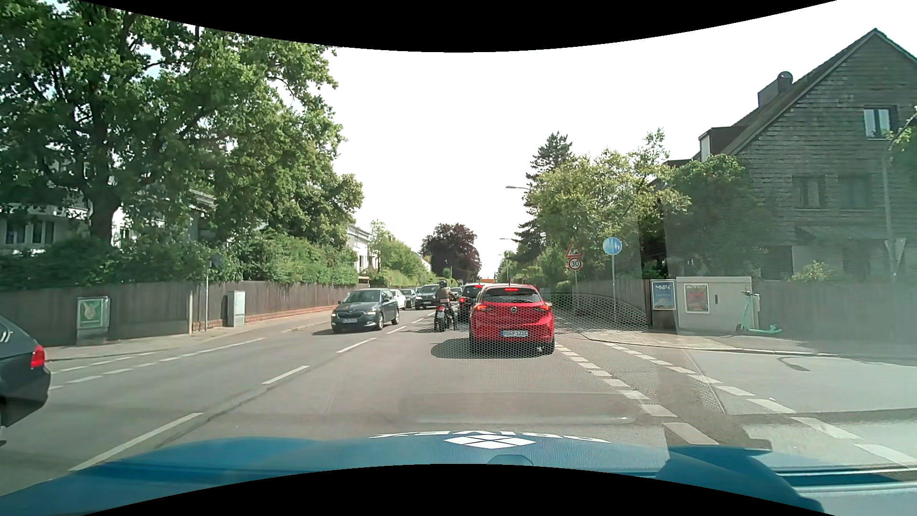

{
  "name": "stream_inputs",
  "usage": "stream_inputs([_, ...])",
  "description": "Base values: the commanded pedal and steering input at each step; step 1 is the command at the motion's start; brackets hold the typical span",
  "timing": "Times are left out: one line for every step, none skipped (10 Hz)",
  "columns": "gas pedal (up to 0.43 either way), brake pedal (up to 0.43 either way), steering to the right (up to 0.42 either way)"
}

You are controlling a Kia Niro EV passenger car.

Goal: Follow the waypoints while adhering to traffic rules and regulations

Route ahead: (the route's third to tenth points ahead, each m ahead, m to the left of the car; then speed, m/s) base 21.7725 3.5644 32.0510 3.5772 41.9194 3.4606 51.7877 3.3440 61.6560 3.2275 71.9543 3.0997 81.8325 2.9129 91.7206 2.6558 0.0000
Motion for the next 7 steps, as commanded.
stream_inputs([0.0,0.421,0.0])
stream_inputs([0.0,0.427,0.0])
stream_inputs([0.0,0.421,0.0])
stream_inputs([0.0,0.427,0.0])
stream_inputs([0.0,0.421,0.0])
stream_inputs([0.0,0.421,-0.001])
stream_inputs([0.0,0.421,-0.001])
